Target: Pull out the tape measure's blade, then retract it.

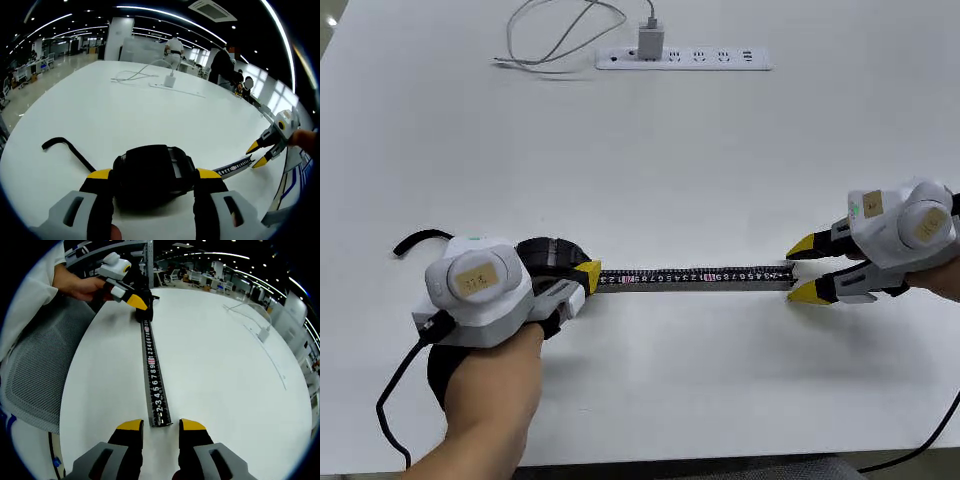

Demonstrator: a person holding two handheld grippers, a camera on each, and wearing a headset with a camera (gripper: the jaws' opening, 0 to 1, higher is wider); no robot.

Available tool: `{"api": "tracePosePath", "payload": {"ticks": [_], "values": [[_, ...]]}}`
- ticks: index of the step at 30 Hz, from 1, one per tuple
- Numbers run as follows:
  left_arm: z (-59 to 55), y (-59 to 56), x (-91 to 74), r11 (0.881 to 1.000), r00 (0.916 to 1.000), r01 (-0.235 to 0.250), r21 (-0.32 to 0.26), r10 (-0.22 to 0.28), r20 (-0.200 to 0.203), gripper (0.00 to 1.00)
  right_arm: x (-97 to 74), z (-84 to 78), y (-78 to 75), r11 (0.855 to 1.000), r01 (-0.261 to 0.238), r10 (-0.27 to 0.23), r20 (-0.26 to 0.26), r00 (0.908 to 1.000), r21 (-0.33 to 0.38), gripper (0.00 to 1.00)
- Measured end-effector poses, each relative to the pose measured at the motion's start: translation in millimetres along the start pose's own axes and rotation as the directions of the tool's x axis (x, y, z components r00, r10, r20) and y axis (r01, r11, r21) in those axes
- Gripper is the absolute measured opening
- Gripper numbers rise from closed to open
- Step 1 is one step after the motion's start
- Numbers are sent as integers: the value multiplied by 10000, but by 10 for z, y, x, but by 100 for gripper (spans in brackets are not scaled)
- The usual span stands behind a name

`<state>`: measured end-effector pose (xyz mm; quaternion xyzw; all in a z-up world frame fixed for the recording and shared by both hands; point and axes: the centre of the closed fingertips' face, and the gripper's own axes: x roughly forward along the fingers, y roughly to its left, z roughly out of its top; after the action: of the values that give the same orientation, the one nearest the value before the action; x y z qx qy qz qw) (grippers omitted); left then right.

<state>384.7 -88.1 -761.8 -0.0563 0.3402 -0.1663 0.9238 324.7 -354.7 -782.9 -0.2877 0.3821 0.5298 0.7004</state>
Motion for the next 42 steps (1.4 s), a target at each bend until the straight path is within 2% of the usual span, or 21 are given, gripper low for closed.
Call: {"api": "tracePosePath", "payload": {"ticks": [10,17,42], "values": [[0,-3,-4,10000,10000,47,6,-47,-12,61,55,32,11,9986,-375,373,-52,9993,-361,16],[-2,0,-2,10000,10000,72,26,-72,-28,60,75,8,13,9973,-418,409,-164,9990,-597,13],[-6,8,-10,9997,9996,109,205,-104,-250,58,89,8,2,9950,-450,417,-383,9984,-887,11]]}}
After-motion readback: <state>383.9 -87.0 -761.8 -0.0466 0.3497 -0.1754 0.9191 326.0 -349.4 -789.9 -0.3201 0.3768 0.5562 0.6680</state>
